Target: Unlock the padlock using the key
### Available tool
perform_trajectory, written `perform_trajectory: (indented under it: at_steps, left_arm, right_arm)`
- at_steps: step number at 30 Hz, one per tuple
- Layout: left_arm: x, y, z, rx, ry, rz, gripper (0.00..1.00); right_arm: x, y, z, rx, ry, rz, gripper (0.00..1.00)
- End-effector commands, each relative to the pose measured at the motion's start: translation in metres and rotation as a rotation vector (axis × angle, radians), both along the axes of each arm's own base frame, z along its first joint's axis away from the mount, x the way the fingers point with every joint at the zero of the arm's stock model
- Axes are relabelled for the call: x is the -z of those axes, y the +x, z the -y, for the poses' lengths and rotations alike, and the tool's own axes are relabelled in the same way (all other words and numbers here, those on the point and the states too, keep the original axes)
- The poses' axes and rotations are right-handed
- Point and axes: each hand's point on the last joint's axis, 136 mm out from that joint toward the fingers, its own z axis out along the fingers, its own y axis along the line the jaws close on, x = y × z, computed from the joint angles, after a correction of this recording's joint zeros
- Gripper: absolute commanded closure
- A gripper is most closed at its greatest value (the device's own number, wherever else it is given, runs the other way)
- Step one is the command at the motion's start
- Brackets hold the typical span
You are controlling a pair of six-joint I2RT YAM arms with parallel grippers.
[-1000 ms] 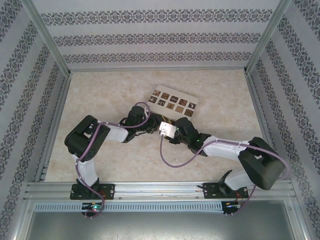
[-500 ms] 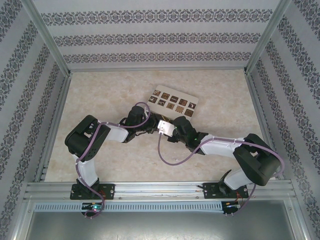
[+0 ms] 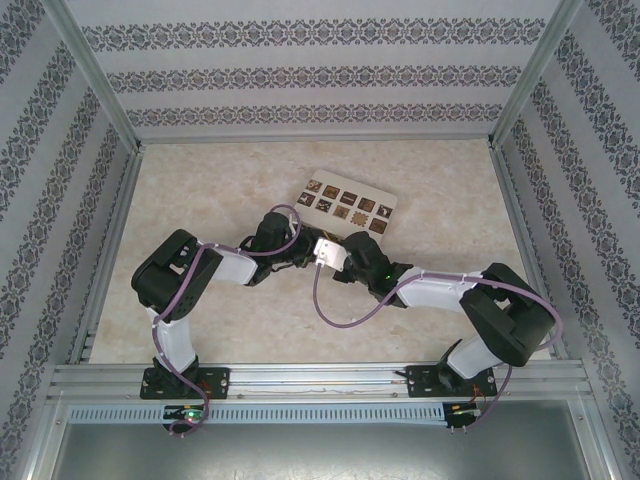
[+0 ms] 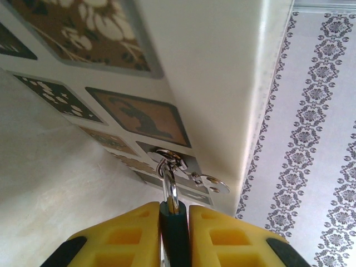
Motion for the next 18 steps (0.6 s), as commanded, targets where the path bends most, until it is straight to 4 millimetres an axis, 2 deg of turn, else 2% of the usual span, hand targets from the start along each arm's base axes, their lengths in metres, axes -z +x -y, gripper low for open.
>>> perform_trajectory:
  at_steps: [1, 3, 8, 18]
  left_arm:
    - [-0.033, 0.006, 0.02, 0.035, -0.075, 0.097, 0.82]
    - [-0.034, 0.006, 0.02, 0.034, -0.078, 0.099, 0.83]
    - [-0.033, 0.005, 0.021, 0.036, -0.078, 0.096, 0.83]
    - [-0.034, 0.003, 0.02, 0.037, -0.077, 0.095, 0.83]
  right_arm:
    - [-0.019, 0.017, -0.004, 0.047, 0.055, 0.055, 0.81]
    - [-0.021, 0.019, -0.005, 0.052, 0.067, 0.061, 0.84]
    - [-0.026, 0.024, -0.004, 0.078, 0.088, 0.08, 1.0]
    - [-0.045, 0.029, -0.002, 0.156, 0.234, 0.092, 1.0]
